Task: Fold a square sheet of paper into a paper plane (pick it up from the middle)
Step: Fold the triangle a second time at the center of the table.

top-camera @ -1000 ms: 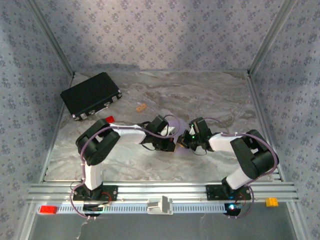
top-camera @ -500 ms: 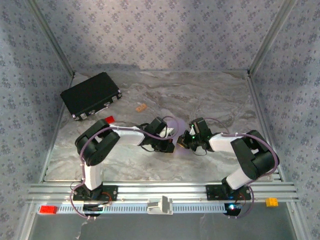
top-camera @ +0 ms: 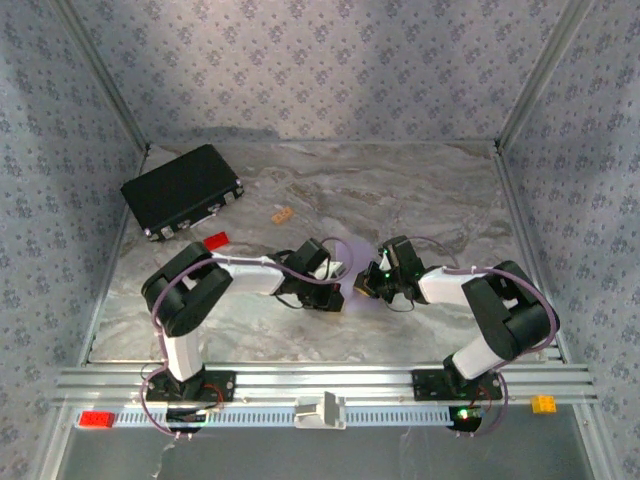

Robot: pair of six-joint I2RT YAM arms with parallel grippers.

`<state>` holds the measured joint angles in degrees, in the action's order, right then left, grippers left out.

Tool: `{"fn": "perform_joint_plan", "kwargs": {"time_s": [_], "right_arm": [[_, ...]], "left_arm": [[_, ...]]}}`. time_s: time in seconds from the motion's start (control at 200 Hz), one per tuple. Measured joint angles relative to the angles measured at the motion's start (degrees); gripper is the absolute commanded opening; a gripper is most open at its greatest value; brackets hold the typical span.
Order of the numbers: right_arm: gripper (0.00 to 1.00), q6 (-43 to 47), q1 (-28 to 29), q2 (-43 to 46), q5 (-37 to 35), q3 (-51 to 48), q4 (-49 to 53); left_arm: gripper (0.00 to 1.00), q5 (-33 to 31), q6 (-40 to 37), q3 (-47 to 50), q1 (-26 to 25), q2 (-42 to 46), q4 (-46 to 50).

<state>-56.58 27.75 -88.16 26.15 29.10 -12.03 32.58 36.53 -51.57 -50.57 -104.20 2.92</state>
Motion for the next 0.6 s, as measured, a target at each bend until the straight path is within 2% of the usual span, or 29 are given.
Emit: {"fn": "perform_joint_plan", "kwargs": {"time_s": [0.285,0.6], "right_arm": [[0.06,0.0,0.0,0.0,0.0,0.0,0.0],[0.06,0.0,0.0,0.0,0.0,0.0,0.0]], "left_arm": [[0.0,-0.3,0.0,-1.2,-0.3,4.7,0.6],[0.0,-0.3,0.0,-7.2,1.2,-3.6,-1.4]]}}
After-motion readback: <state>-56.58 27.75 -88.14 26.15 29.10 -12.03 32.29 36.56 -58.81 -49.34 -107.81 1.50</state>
